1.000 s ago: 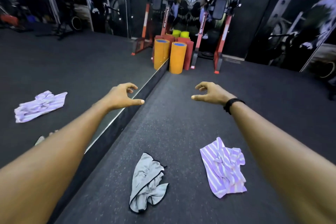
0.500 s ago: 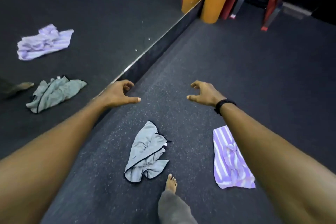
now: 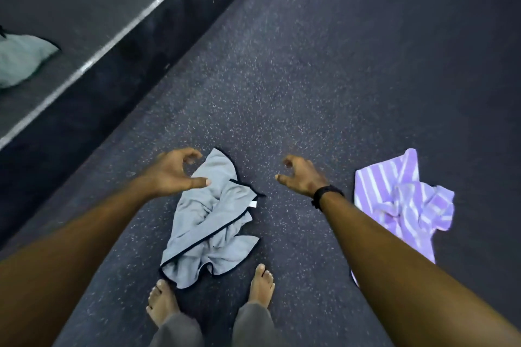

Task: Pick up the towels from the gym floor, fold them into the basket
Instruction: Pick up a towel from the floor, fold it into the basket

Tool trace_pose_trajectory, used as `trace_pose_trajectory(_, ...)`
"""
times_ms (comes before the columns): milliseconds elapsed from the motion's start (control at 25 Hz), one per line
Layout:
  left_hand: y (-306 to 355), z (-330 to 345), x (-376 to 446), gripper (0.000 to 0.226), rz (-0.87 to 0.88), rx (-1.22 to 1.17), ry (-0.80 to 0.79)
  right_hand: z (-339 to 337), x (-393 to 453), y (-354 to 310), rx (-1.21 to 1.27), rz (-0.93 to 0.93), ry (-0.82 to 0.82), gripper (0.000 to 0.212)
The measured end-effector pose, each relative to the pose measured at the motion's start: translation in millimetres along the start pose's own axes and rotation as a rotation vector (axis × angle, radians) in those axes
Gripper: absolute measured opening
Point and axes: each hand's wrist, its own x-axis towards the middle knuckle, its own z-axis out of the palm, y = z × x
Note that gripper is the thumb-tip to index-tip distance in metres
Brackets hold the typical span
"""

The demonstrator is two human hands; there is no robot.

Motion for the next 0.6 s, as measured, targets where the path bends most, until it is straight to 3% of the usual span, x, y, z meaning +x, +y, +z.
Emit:
trace_pose_trajectory(120, -66.0, 52.6, 65.8, 0.092, -0.049, -0.048, -0.021, 69.6, 71.2, 35.9, 0.037, 0.072, -0.044, 0.054)
trace_pose_trajectory(360, -176.1, 154.2, 144.4, 0.073, -0.099, -0.134, -0.036, 200.6, 182.5, 75.9, 0.02, 0.109, -0.125, 0.049)
trace_pose_trajectory(520, -215.6, 179.0, 162.9, 0.086, -0.114, -0.163, -0.023, 255.7, 224.8, 71.5, -0.021, 0.063, -0.211, 0.078)
trace_pose_trajectory(600, -224.7, 176.9, 164.4, 0.089, -0.117, -0.177, -0.033, 266.4, 226.2, 66.2, -0.152, 0.046, -0.177, 0.064)
